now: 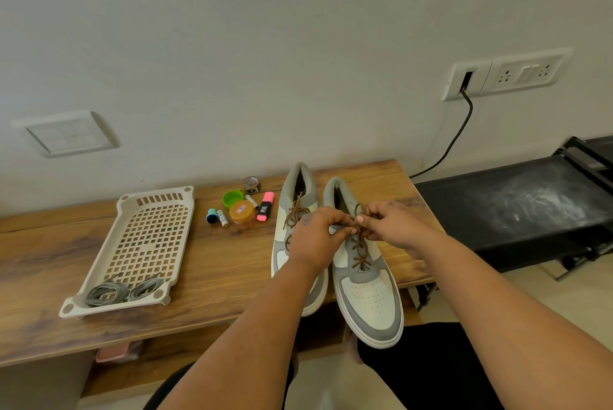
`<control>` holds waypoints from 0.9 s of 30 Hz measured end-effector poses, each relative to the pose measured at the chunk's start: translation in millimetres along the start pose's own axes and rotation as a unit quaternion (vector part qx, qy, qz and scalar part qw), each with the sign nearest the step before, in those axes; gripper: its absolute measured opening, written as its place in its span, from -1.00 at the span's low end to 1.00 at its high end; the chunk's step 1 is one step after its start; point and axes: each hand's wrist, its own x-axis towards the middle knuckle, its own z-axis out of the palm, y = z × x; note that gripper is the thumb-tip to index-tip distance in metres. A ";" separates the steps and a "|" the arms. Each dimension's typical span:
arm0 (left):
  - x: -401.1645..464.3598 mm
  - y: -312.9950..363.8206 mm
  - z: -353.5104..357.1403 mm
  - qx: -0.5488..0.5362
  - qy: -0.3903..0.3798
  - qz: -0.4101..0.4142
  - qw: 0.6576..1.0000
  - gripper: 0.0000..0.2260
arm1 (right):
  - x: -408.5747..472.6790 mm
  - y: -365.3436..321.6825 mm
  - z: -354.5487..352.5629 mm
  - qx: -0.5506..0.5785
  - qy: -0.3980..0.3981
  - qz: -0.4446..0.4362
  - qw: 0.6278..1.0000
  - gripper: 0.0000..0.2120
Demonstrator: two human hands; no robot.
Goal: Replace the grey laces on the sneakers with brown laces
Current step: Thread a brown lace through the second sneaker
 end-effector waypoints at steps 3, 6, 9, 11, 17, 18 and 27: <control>0.3 1.0 0.2 0.006 -0.001 0.005 1.000 -0.87 | -1.4 0.5 1.0 -0.019 0.018 -0.014 1.000 -0.85; 0.8 -0.3 -0.5 -0.013 -0.010 -0.004 1.000 -0.88 | -2.2 0.1 2.9 0.005 0.028 -0.009 1.000 -0.85; 4.3 -3.1 -5.5 -0.062 -0.042 -0.017 0.997 -0.88 | -0.8 1.8 3.8 0.075 0.018 0.018 0.997 -0.85; 5.6 -1.9 -9.0 -0.063 -0.050 -0.018 0.997 -0.88 | -1.3 1.5 4.6 0.106 0.024 0.023 0.994 -0.83; 4.5 0.4 -9.0 -0.046 -0.045 -0.015 0.998 -0.88 | -4.3 -0.7 5.4 0.100 0.078 0.003 0.992 -0.80; 4.8 0.4 -9.5 -0.042 -0.047 -0.013 0.998 -0.88 | -5.1 -0.9 5.6 0.104 0.076 0.001 0.992 -0.79; 4.1 -0.9 -9.2 -0.048 -0.048 -0.014 0.998 -0.88 | -8.0 0.4 3.4 -0.004 0.079 -0.037 0.996 -0.87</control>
